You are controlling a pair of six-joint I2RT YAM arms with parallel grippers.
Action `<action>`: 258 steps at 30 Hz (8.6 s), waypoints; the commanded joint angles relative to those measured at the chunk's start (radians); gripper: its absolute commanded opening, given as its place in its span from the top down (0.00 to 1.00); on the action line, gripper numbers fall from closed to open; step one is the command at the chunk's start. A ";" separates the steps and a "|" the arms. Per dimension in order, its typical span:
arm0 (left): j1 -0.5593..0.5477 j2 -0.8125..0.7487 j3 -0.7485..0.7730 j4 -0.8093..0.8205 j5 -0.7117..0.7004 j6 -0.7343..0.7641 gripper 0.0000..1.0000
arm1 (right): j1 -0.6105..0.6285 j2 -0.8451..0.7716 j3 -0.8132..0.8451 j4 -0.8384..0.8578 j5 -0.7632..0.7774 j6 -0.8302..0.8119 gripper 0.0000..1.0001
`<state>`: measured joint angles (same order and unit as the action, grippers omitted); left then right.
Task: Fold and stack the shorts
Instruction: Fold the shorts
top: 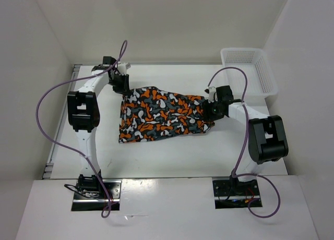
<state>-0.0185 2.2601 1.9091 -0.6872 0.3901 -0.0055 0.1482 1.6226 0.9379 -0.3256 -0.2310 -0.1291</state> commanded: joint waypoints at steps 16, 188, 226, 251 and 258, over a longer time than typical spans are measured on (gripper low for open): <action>0.005 -0.036 0.091 -0.012 -0.132 0.006 1.00 | 0.001 0.017 0.041 0.033 0.021 -0.047 0.44; -0.179 -0.229 -0.169 -0.114 0.139 0.006 0.40 | 0.659 0.100 0.285 0.078 0.354 -0.214 0.54; -0.169 -0.349 -0.096 -0.359 0.135 0.006 1.00 | 0.659 0.049 0.154 0.092 0.306 -0.307 1.00; -0.104 -0.339 -0.309 -0.554 0.256 0.006 0.37 | 0.659 -0.045 0.145 0.020 0.214 -0.397 0.90; -0.015 -0.366 -0.206 -0.479 0.288 0.006 0.15 | 0.659 -0.176 0.150 0.011 0.141 -0.390 0.68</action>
<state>-0.0742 1.9450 1.6489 -1.2041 0.6327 -0.0017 0.8070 1.5455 1.0767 -0.3267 -0.0456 -0.5179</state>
